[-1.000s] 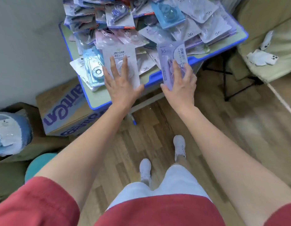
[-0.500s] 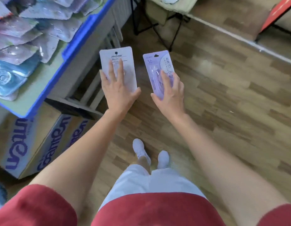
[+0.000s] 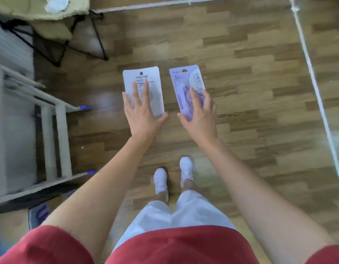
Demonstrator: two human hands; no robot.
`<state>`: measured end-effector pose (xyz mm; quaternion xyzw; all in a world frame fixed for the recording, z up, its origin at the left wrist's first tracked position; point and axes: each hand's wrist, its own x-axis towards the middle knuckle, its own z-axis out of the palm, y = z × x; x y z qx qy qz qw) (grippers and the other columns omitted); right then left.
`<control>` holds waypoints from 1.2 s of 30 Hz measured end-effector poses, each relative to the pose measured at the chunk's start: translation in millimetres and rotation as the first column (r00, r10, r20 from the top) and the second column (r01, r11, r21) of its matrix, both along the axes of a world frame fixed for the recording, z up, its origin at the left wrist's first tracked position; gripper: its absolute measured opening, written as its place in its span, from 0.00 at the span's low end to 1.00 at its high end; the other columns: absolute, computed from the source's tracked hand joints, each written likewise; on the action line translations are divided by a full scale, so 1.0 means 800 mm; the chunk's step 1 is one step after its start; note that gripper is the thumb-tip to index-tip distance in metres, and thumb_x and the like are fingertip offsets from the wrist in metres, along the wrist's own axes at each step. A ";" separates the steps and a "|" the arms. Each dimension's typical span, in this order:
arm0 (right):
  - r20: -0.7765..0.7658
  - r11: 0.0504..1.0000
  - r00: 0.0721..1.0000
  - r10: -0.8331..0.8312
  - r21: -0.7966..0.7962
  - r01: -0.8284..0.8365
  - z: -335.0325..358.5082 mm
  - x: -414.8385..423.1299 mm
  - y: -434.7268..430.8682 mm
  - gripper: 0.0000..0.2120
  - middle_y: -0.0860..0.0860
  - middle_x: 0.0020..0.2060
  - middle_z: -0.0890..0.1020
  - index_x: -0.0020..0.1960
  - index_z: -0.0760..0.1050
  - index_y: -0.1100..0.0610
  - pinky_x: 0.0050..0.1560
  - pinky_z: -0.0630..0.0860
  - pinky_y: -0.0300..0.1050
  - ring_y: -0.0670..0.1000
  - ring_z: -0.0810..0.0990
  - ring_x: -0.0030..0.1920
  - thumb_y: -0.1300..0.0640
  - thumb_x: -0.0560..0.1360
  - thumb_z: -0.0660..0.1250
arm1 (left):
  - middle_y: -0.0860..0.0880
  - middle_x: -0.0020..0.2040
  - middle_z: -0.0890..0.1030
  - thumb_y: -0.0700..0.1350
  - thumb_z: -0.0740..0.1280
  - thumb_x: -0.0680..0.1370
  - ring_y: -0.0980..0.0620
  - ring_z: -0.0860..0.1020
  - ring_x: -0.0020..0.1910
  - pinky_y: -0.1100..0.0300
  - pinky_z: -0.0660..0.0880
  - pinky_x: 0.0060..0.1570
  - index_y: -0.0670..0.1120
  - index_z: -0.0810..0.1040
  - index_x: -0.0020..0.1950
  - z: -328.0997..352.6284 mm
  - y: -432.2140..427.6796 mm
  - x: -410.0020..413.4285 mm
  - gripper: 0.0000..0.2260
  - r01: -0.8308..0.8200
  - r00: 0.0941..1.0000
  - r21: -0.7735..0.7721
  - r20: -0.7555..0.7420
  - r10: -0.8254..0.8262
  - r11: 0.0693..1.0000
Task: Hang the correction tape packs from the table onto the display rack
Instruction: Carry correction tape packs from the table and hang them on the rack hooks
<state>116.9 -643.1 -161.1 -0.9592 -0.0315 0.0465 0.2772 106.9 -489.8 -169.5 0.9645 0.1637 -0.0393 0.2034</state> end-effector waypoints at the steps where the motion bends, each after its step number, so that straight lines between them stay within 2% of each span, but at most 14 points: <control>1: 0.001 0.999 0.999 -0.037 -0.007 0.037 -0.001 -0.004 -0.015 0.34 0.61 0.70 0.62 0.74 0.61 0.55 0.68 0.59 0.52 0.63 0.64 0.66 0.50 0.72 0.70 | 0.46 0.79 0.48 0.57 0.71 0.69 0.34 0.48 0.75 0.45 0.53 0.72 0.52 0.48 0.79 -0.002 -0.014 0.004 0.45 0.026 1.000 -0.033 -0.001 -0.026 0.999; 9: 0.029 0.954 0.955 -0.296 -0.032 0.297 -0.002 0.003 -0.140 0.35 0.60 0.70 0.62 0.74 0.61 0.55 0.66 0.58 0.48 0.60 0.66 0.66 0.50 0.72 0.71 | 0.48 0.79 0.46 0.55 0.71 0.69 0.36 0.44 0.76 0.46 0.49 0.73 0.54 0.47 0.79 -0.009 -0.135 0.057 0.46 0.253 0.967 -0.102 -0.016 -0.256 0.962; 15: 0.028 0.927 0.928 -0.372 -0.041 0.373 -0.001 0.060 -0.247 0.34 0.60 0.70 0.62 0.75 0.61 0.54 0.66 0.59 0.50 0.62 0.66 0.65 0.49 0.73 0.69 | 0.49 0.79 0.46 0.53 0.72 0.68 0.36 0.45 0.76 0.45 0.49 0.73 0.53 0.47 0.79 -0.008 -0.248 0.131 0.46 0.328 0.944 -0.107 -0.009 -0.331 0.939; 21: 0.032 0.932 0.932 -0.362 -0.015 0.363 0.014 0.139 -0.356 0.35 0.59 0.71 0.61 0.75 0.60 0.53 0.68 0.60 0.52 0.62 0.63 0.67 0.50 0.72 0.70 | 0.50 0.79 0.46 0.52 0.70 0.68 0.37 0.44 0.76 0.44 0.50 0.73 0.54 0.46 0.79 0.009 -0.354 0.218 0.46 0.331 0.943 -0.124 0.056 -0.327 0.935; 28: 0.092 0.936 0.932 -0.351 -0.008 0.353 0.030 0.268 -0.433 0.36 0.59 0.71 0.61 0.75 0.60 0.54 0.68 0.61 0.54 0.63 0.64 0.66 0.50 0.72 0.71 | 0.49 0.79 0.48 0.53 0.71 0.69 0.37 0.44 0.76 0.45 0.48 0.73 0.53 0.47 0.79 0.026 -0.430 0.343 0.46 0.339 0.938 -0.114 0.122 -0.326 0.934; 36: 0.215 0.934 0.911 -0.352 0.009 0.358 0.050 0.488 -0.490 0.35 0.60 0.71 0.62 0.74 0.61 0.55 0.68 0.59 0.52 0.61 0.64 0.67 0.49 0.72 0.71 | 0.50 0.79 0.48 0.54 0.72 0.68 0.37 0.44 0.76 0.46 0.48 0.73 0.54 0.48 0.78 0.043 -0.482 0.556 0.46 0.312 0.940 -0.123 0.182 -0.288 0.942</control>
